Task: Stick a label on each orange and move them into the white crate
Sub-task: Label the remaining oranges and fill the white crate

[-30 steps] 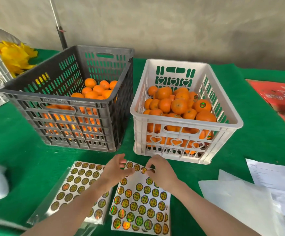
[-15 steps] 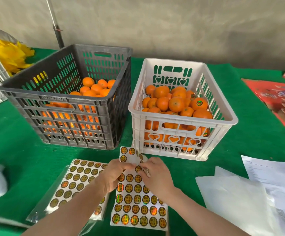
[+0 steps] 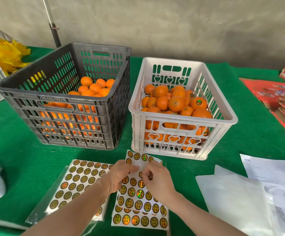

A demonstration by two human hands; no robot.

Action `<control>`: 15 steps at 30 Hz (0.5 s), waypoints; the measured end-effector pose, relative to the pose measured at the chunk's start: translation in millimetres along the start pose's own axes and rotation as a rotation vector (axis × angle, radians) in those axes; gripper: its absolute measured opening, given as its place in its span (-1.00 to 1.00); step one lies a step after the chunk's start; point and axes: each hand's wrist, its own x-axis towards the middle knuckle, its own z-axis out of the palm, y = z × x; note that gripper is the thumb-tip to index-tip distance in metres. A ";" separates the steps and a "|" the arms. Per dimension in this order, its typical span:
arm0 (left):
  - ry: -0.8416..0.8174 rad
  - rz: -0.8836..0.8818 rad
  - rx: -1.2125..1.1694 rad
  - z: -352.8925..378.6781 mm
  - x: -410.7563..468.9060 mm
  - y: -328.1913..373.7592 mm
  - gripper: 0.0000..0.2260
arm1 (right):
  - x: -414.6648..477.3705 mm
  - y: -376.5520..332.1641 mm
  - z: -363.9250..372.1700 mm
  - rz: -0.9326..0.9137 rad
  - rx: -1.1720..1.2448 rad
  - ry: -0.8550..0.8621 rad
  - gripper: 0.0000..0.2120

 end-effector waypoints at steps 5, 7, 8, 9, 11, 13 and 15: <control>-0.035 -0.053 0.046 -9.5 4.7 -5.3 -0.85 | 7.1 -5.1 -10.9 0.037 0.171 0.075 -0.86; -0.068 -0.066 0.069 -10.8 5.3 -13.4 -0.87 | 13.1 -12.4 -19.7 0.028 0.257 0.114 -0.87; -0.062 -0.040 0.127 -9.7 4.3 -17.3 -0.88 | 16.8 -17.8 -24.1 0.010 0.283 0.129 -0.87; -0.027 0.007 0.238 -8.4 2.7 -19.7 -0.88 | 21.1 -24.8 -28.6 -0.020 0.304 0.143 -0.88; 0.125 0.138 0.571 -9.0 -2.8 -20.2 -0.68 | 31.9 -43.6 -38.5 -0.122 0.326 0.185 -0.90; 0.311 0.362 0.818 -15.9 -16.2 -13.0 -0.51 | 46.3 -67.9 -49.3 -0.259 0.334 0.244 -0.97; 0.392 0.661 0.755 -30.7 -36.5 3.4 -0.60 | 67.1 -92.5 -58.7 -0.370 0.354 0.323 -0.90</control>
